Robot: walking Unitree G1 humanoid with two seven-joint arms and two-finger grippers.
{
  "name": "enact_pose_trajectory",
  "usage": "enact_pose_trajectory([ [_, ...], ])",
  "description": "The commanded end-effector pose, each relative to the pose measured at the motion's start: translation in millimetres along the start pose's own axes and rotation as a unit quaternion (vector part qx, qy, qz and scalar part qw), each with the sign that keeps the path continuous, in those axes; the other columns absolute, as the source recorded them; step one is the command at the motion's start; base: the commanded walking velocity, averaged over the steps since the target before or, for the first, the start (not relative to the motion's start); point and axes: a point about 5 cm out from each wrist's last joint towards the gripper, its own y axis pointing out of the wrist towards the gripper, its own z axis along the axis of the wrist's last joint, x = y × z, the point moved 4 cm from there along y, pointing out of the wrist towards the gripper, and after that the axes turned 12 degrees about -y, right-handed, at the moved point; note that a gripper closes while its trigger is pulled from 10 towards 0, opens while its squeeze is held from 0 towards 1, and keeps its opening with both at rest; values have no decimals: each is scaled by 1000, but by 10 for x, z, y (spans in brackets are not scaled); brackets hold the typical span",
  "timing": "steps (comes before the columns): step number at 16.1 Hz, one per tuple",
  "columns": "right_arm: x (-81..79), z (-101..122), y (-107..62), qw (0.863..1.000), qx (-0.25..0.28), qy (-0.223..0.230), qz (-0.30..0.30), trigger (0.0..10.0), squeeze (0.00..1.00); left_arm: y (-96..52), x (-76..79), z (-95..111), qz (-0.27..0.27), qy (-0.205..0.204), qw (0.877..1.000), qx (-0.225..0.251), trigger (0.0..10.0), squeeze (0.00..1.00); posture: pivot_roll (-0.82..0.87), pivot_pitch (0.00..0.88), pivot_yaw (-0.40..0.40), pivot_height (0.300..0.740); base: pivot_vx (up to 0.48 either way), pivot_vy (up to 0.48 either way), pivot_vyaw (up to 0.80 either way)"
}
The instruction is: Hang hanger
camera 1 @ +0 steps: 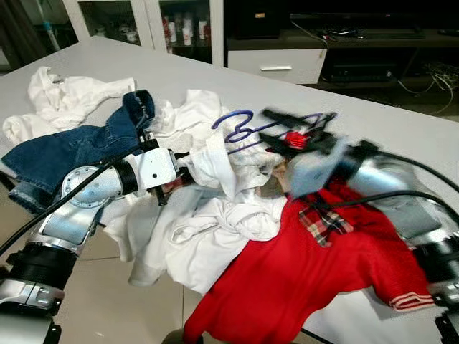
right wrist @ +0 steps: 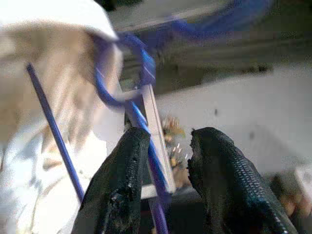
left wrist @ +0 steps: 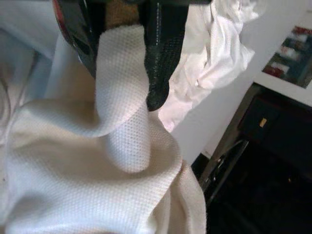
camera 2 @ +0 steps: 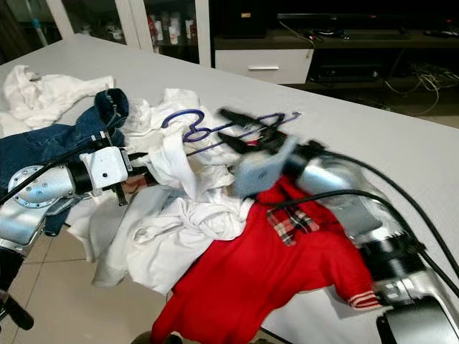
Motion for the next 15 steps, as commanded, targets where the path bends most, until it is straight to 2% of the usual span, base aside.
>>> enact_pose_trajectory([
  [1,97,-87,-92,999,-19,27,-14,10000,0,-18,-24,-15,9,-5,1000,4,0,0,72,0,17,740,0,0,0],
  [2,100,-102,-117,999,-23,42,-17,10000,0,-19,-24,-22,11,-10,1000,6,0,0,72,0,17,740,0,0,0],
  [3,132,-108,-164,995,-25,94,-33,10000,0,-16,-23,-36,16,-19,1000,10,0,0,70,0,19,740,0,0,0],
  [4,147,-115,-180,993,-27,112,-40,10000,0,-15,-27,-41,19,-23,999,13,0,0,69,0,19,740,0,0,0],
  [5,147,-213,-263,982,-49,172,-57,10000,0,-9,-43,-54,30,-35,999,22,0,0,65,0,20,740,0,0,0],
  [6,132,-260,-297,979,-60,185,-60,10000,0,-7,-45,-59,32,-37,999,24,0,0,65,0,20,740,0,0,0],
  [7,44,-353,-363,976,-85,197,-49,10000,0,-7,-37,-76,33,-38,998,23,0,0,63,0,21,740,0,0,0],
  [8,-58,-416,-411,977,-107,185,-27,10000,0,-8,-23,-97,31,-36,999,20,0,0,61,0,22,740,0,0,0],
  [9,-94,-445,-436,980,-119,157,-8,10000,0,-10,-16,-108,29,-33,999,16,0,0,62,0,22,740,0,0,0],
  [10,-56,-458,-438,980,-122,155,-12,10000,0,-11,-20,-109,29,-32,999,17,0,0,62,0,22,740,0,0,0],
  [11,20,-502,-462,976,-130,170,-26,10000,0,-11,-26,-109,31,-32,999,18,0,0,62,0,22,740,0,0,0],
  [12,71,-533,-486,970,-134,199,-41,10000,0,-14,-33,-111,34,-32,999,19,0,0,66,0,19,740,0,0,0],
  [13,96,-576,-525,957,-139,249,-51,10000,0,-22,-49,-120,39,-33,999,20,0,0,67,0,17,740,0,0,0],
  [14,-40,-569,-574,946,-139,292,-16,10000,0,-44,-63,-133,43,-32,998,19,0,0,69,0,17,740,0,0,0],
  [15,-94,-558,-579,939,-138,314,-10,10000,8,-53,-69,-135,44,-32,998,19,0,0,69,0,17,740,0,0,0],
])
